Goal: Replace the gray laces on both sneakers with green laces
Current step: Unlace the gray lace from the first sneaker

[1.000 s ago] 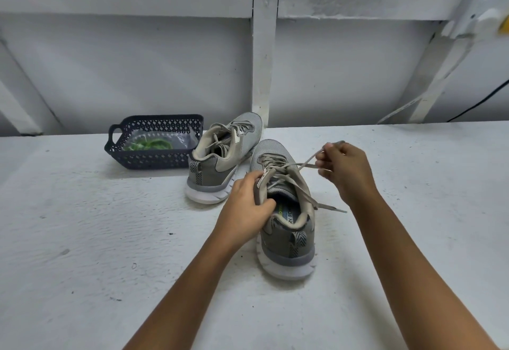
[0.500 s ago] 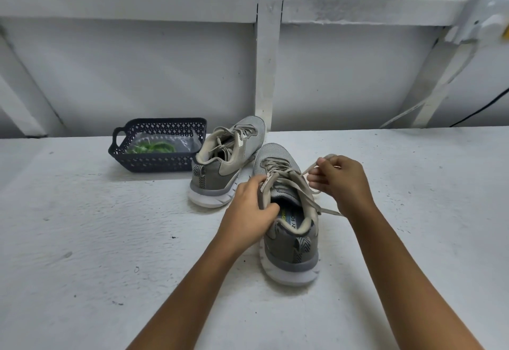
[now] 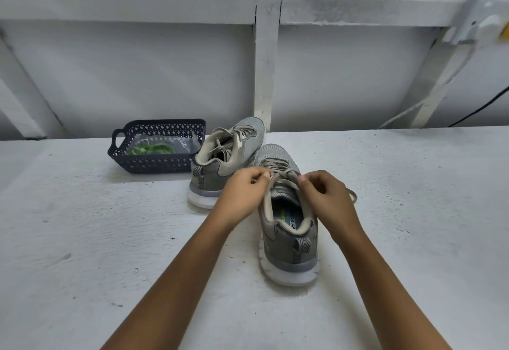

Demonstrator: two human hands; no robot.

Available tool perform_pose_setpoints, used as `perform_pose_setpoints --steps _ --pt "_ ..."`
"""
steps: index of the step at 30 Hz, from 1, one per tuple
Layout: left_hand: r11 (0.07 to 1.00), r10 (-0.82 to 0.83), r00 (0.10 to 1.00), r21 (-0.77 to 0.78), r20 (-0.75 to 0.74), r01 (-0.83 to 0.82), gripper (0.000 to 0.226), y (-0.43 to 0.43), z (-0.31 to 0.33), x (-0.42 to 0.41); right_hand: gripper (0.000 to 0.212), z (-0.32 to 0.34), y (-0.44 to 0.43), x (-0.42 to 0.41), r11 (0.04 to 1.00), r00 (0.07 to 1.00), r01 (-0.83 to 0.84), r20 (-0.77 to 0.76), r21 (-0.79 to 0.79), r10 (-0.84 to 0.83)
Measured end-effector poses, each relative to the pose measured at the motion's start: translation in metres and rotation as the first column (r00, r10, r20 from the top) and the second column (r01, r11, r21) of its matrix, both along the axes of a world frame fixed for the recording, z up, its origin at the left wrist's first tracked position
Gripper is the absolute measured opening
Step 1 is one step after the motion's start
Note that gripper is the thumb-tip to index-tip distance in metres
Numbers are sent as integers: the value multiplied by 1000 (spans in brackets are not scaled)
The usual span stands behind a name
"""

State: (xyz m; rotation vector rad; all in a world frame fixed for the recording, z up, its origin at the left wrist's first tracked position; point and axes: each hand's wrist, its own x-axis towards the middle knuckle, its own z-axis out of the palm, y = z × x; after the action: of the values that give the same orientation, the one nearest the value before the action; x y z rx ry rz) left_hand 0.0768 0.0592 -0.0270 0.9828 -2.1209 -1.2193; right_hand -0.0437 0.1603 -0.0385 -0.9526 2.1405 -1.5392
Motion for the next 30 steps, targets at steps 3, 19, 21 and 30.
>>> perform_pose_setpoints --steps 3,19,21,30 --pt "997 -33 999 62 -27 35 10 -9 3 -3 11 -1 1 2 1000 998 -3 -57 17 4" --pt "943 62 995 332 -79 -33 23 -37 20 -33 16 -4 1 6 999 997 34 -67 11 -33" --pt "936 99 991 346 -88 -63 15 -35 19 -28 17 -5 0 6 999 997 38 -66 6 -37" --pt "980 -16 997 197 -72 30 3 -19 4 -3 18 -9 -3 7 997 995 74 -67 -2 -74"
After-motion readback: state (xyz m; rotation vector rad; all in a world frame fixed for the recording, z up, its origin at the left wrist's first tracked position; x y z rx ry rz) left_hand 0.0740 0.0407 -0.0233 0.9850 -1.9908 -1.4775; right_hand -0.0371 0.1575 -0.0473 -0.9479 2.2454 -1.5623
